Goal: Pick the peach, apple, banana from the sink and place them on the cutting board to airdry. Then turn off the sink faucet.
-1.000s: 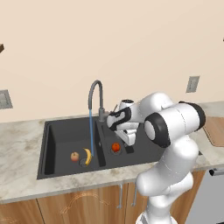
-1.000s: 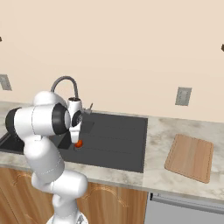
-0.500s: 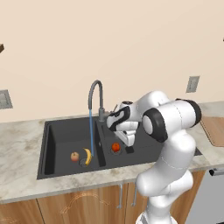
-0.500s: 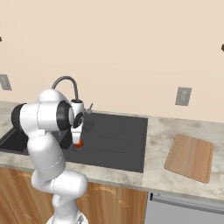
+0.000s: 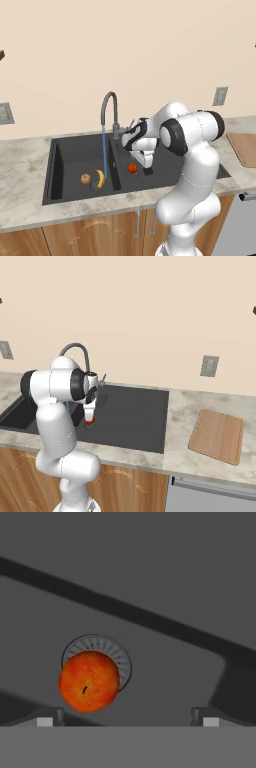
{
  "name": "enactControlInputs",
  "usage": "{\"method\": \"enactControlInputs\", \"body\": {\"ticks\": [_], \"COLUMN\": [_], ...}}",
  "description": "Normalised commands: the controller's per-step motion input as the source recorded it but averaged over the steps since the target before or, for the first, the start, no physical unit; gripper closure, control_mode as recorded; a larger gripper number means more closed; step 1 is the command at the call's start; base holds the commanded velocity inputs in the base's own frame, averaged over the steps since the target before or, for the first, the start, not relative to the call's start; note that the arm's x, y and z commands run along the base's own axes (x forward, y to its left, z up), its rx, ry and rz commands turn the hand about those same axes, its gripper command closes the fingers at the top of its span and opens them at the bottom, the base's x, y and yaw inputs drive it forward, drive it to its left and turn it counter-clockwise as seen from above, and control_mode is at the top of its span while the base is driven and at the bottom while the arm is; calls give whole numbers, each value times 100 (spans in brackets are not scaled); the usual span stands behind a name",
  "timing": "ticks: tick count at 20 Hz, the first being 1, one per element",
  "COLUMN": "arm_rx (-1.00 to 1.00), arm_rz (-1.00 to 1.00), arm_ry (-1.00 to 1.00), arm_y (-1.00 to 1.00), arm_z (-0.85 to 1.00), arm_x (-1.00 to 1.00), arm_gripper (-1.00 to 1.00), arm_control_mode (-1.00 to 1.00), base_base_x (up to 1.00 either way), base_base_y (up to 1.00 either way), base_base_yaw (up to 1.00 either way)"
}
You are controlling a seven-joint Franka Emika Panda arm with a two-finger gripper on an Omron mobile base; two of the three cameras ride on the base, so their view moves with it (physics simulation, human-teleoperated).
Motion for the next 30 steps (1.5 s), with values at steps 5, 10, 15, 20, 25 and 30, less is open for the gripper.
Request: {"method": "enactControlInputs", "body": {"ticks": [5, 10, 15, 20, 25, 30], "arm_rx": [0, 0, 0, 0, 0, 0], "arm_rz": [0, -2, -4, -4, -3, -2], "arm_ry": [0, 0, 2, 0, 1, 1], "arm_y": [1, 8, 11, 0, 0, 0], "arm_z": [-14, -8, -11, -13, -15, -19], "arm_x": [19, 17, 19, 3, 0, 0], "arm_gripper": [-100, -100, -100, -100, -100, -100], "arm_control_mode": [-100, -100, -100, -100, -100, -100], "base_base_x": [0, 0, 0, 0, 0, 0], "base_base_y": [0, 0, 0, 0, 0, 0], "base_base_yaw": [0, 0, 0, 0, 0, 0]}}
